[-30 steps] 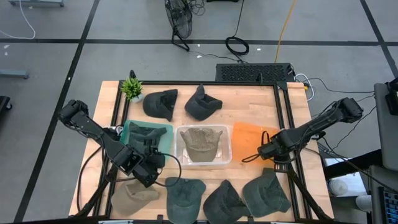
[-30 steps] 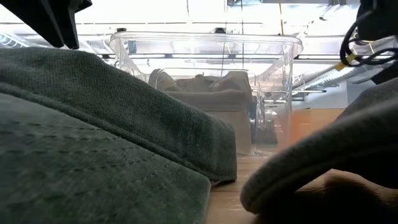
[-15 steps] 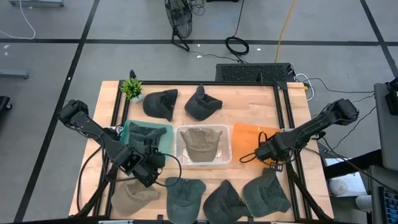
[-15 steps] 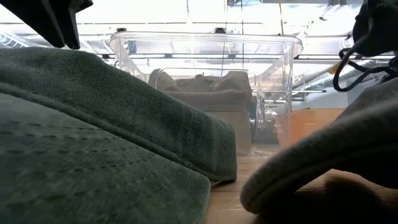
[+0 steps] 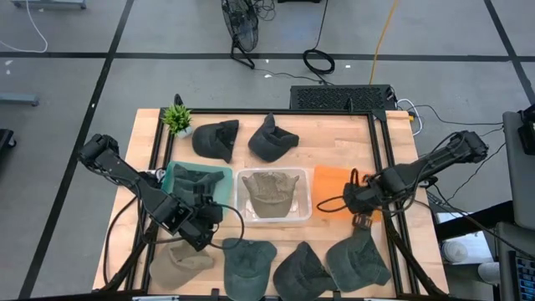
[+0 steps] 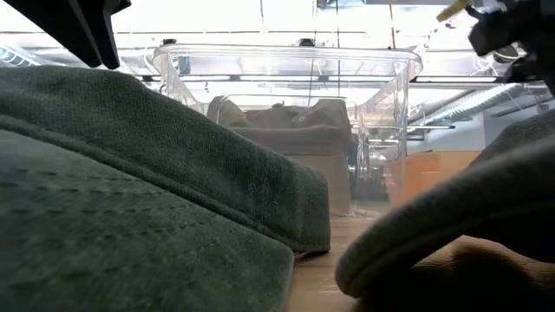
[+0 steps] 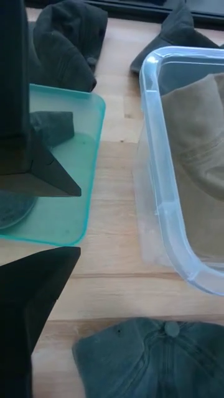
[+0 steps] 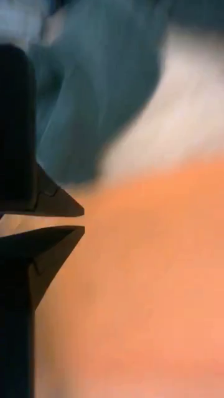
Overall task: Pick & Place hat
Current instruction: Adjust the orange bin
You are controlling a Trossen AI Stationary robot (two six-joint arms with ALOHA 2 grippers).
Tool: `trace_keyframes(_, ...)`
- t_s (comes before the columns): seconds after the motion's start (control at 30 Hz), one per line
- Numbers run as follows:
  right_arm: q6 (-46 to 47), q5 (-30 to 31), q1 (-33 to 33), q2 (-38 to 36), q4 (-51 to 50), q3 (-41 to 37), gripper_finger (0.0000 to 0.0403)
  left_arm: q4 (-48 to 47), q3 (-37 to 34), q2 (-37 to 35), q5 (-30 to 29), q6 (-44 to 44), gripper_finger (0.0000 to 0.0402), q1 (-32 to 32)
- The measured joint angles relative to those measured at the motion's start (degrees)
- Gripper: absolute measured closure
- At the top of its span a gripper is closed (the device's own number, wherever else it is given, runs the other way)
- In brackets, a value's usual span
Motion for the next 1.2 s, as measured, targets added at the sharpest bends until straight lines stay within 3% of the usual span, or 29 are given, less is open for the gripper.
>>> trace_keyframes(0.1, -1.3, -0.8, 0.9, 0.4, 6.0, -0.5, 0.0350, 0.1, 0.0, 0.0, 0.0, -1.3, 0.0250, -0.1)
trace_keyframes(0.37, -2.9, 8.0, 4.8, 4.5, 3.8, -0.7, 0.0271, 0.2, 0.0, 0.0, 0.0, -2.0, 0.0250, -2.0)
trace_keyframes(0.53, -3.8, 9.6, 7.2, 7.4, 4.4, -0.7, 0.0244, 0.3, 0.0, 0.0, -1.4, -3.2, 0.0250, -2.3)
trace_keyframes(0.93, -3.7, 11.1, 10.2, 12.3, 5.0, -0.7, 0.0273, 0.5, 0.0, 0.0, -4.7, -4.9, 0.0250, -2.3)
trace_keyframes(1.2, -2.4, 10.7, 11.5, 12.3, 4.1, -1.3, 0.0324, 0.5, 0.0, 0.0, -4.8, -7.2, 0.0250, -3.4)
